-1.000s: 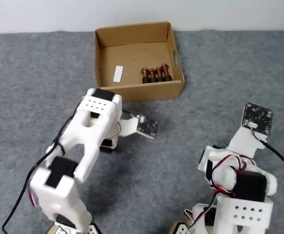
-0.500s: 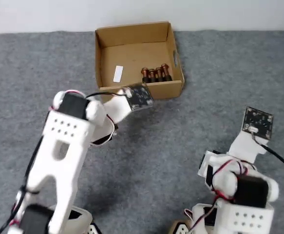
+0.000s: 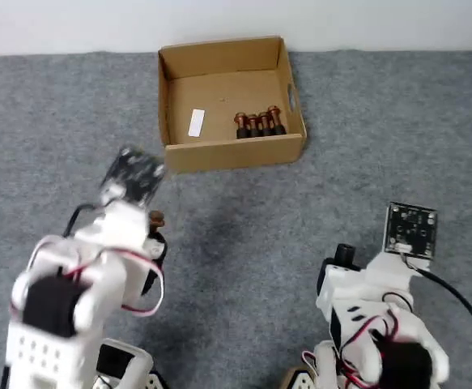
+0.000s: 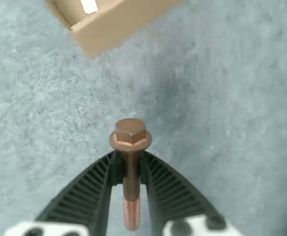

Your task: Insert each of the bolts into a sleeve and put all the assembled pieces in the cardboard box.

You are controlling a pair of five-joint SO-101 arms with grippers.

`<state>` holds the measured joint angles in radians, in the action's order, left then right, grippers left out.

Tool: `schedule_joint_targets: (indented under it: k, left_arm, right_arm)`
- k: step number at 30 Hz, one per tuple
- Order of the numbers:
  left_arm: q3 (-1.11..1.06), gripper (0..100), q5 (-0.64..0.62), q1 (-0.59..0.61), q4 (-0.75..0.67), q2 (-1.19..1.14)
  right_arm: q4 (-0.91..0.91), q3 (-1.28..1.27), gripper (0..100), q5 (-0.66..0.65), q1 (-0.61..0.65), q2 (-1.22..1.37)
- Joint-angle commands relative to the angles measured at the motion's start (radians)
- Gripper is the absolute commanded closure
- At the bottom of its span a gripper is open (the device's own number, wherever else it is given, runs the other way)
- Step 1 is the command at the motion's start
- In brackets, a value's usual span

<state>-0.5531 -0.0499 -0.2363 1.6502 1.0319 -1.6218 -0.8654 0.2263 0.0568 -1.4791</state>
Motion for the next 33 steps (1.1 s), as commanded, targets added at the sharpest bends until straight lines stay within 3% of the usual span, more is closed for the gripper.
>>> schedule_joint_targets:
  k: [1,5,13,19,24,33]
  left_arm:
    - [-0.105,100,-0.133,0.008,-0.135,0.207]
    - [-0.251,100,-0.212,0.008,-0.299,0.414]
    - [-0.507,100,-0.230,0.008,-0.575,0.723]
    - [-0.558,100,-0.250,0.000,-0.600,0.787]
    - [-0.562,100,-0.453,-0.006,-0.709,0.784]
    - [-0.591,99,-0.575,-0.189,-0.764,0.784]
  right_arm:
    - [0.087,-0.023,99.1,-0.011,0.012,-0.007]
    - [0.156,-0.064,99.1,-0.011,0.030,-0.007]
    - [0.239,-0.129,99.1,-0.006,0.278,-0.008]
    - [0.412,-0.229,99.1,-0.006,0.418,-0.008]
    - [0.593,-0.321,99.1,-0.011,0.530,-0.008]
    - [0.708,-0.367,99.0,-0.054,0.736,-0.007]
